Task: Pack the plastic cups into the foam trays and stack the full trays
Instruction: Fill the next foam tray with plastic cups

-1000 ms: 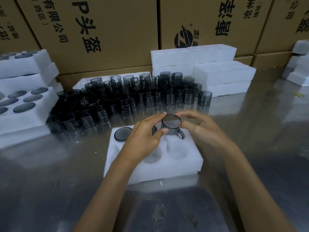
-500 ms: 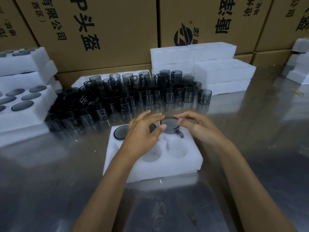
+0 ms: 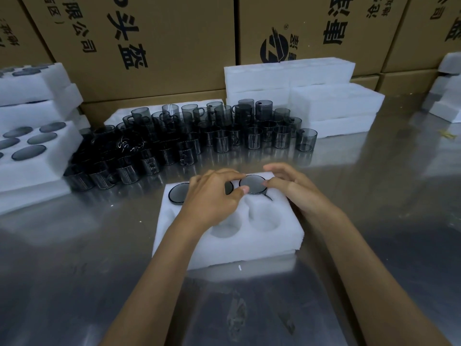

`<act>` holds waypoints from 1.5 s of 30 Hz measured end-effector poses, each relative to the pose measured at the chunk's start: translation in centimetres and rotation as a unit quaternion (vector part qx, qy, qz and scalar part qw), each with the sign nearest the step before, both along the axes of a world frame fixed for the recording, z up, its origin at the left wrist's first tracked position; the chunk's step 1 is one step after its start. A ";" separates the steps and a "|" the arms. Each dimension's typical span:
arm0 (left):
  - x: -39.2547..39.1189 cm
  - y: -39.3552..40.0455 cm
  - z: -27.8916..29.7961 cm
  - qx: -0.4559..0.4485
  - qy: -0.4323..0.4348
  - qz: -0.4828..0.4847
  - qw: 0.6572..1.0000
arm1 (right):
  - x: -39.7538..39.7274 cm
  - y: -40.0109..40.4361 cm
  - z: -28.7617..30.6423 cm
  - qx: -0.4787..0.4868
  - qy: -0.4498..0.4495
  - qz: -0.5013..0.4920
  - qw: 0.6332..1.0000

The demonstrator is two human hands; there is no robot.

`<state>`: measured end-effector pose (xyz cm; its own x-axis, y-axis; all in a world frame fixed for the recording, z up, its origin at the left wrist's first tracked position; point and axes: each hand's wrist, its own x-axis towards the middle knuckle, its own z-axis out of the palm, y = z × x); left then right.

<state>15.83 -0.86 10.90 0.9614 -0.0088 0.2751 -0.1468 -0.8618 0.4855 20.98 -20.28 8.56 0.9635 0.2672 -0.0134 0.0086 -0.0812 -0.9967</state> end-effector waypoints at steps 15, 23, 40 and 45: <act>1.7 0.2 -0.2 -0.047 -0.025 0.032 0.998 | 11.6 -3.9 -1.4 -0.265 -0.128 -0.262 0.919; 1.7 0.3 -0.2 -0.063 -0.024 0.024 0.997 | 11.8 -3.9 -2.4 -0.212 -0.165 -0.281 0.921; -1.2 -0.9 1.3 -0.159 -0.149 -0.039 0.975 | -0.4 -0.2 1.2 0.035 -0.300 -0.218 0.928; -1.8 -1.7 1.7 -0.193 -0.158 -0.083 0.965 | -3.5 1.1 1.8 -0.017 -0.395 -0.168 0.903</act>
